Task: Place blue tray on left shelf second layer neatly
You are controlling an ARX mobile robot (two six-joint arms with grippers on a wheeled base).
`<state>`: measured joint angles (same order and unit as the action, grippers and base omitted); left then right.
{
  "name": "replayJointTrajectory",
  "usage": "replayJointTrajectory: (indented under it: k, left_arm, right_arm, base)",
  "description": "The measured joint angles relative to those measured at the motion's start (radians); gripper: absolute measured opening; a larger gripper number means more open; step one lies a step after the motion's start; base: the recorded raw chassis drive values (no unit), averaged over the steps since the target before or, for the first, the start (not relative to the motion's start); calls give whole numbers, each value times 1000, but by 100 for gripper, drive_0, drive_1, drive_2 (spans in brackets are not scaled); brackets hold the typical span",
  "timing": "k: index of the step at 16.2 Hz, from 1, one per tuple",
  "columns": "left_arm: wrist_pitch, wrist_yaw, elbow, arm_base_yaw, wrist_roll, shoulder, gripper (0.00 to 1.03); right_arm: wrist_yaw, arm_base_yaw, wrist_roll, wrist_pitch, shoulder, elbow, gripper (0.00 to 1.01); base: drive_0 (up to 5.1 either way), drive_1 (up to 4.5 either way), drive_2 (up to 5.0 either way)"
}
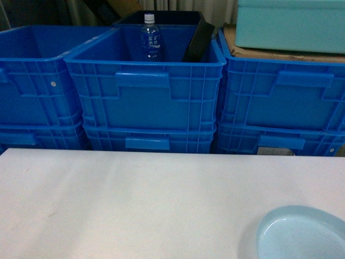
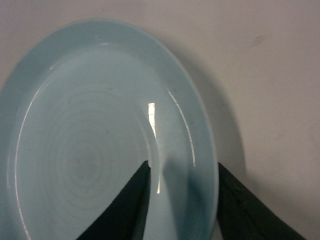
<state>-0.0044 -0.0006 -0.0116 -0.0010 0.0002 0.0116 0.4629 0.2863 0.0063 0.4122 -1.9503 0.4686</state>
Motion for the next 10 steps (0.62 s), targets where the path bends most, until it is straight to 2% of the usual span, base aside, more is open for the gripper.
replayJointTrajectory:
  k: [2, 3, 5, 6, 8, 10]
  left_arm:
    - [0, 0, 0, 0, 0, 0, 98]
    - [0, 0, 0, 0, 0, 0, 98]
    - [0, 0, 0, 0, 0, 0, 98]
    - [0, 0, 0, 0, 0, 0, 98]
    - [0, 0, 0, 0, 0, 0, 98]
    - [0, 0, 0, 0, 0, 0, 98]
  right_arm:
    - [-36, 9, -22, 33, -12, -10, 16]
    - [-29, 25, -27, 44, -27, -7, 5]
    - [14, 42, -17, 23, -15, 1, 2]
    - [13, 35, -15, -37, 27, 10, 2]
    - [7, -4, -17, -205, 155, 11, 2]
    - [65, -59, -35, -377, 426, 66, 2]
  base:
    - [0, 0, 0]
    - [0, 0, 0]
    - [0, 0, 0]
    - [0, 0, 0]
    - [0, 0, 0]
    - [0, 0, 0]
